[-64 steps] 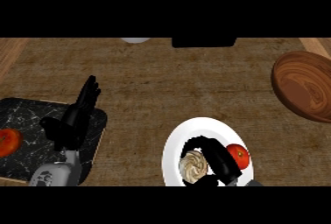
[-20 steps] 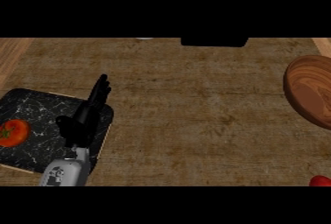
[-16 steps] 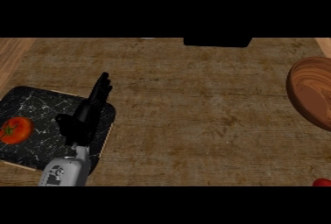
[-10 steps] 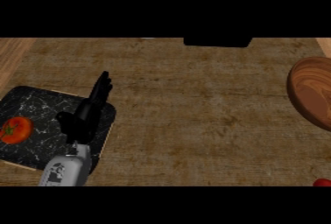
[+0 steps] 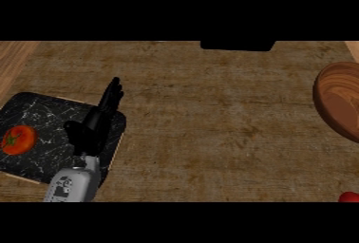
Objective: Pick the cupcake from the plate and place it in the bowl
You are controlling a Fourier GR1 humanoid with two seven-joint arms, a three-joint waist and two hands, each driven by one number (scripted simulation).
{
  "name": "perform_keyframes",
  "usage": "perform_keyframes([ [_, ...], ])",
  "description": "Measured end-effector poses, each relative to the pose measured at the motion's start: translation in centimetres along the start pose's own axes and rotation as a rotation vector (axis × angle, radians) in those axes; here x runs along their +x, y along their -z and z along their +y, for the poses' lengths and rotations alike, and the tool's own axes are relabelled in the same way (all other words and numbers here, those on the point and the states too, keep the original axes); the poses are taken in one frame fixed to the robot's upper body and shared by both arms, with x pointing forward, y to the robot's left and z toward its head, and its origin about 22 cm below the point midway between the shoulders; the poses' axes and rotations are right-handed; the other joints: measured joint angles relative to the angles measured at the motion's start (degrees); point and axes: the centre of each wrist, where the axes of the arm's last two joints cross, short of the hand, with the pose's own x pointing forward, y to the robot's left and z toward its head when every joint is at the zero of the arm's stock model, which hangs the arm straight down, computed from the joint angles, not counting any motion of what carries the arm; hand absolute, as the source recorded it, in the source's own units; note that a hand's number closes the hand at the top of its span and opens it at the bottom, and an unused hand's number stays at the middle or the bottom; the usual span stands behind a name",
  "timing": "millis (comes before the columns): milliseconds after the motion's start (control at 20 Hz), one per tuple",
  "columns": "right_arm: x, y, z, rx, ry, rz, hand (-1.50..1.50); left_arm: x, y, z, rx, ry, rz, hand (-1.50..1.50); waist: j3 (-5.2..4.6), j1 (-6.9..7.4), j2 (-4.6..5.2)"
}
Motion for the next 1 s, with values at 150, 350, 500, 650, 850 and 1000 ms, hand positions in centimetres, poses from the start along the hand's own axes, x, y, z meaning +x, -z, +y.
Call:
perform_keyframes([
  [150,-1.4,0.2,1.1,0.082,0.06,0.02,-1.5,-0.1,-0.2,-0.1,0.002,-0.002,-0.007,0.0,0.03,0.08,0.05],
  [350,-2.3,0.8,1.4,0.147,0.151,-0.014,-1.5,-0.1,-0.2,-0.1,0.003,-0.002,-0.007,0.0,0.07,-0.04,0.06],
  [500,-2.8,1.2,1.5,0.12,0.215,-0.032,-1.5,-0.3,-0.4,0.1,0.007,-0.003,-0.005,0.0,0.09,-0.24,0.01],
  [650,-3.0,1.4,1.1,0.042,0.283,-0.052,-1.5,-0.3,-0.5,0.3,0.015,-0.001,-0.001,0.0,0.08,-0.68,-0.11],
  [850,-3.2,1.2,-0.6,-0.061,0.357,-0.043,-1.5,-0.1,-0.9,0.8,0.017,-0.002,0.008,0.0,0.08,-0.9,-0.23],
  [1000,-3.3,0.9,-1.9,-0.1,0.418,-0.016,-1.5,0.1,-1.0,0.5,0.016,0.0,0.006,0.0,0.07,-0.96,-0.19],
])
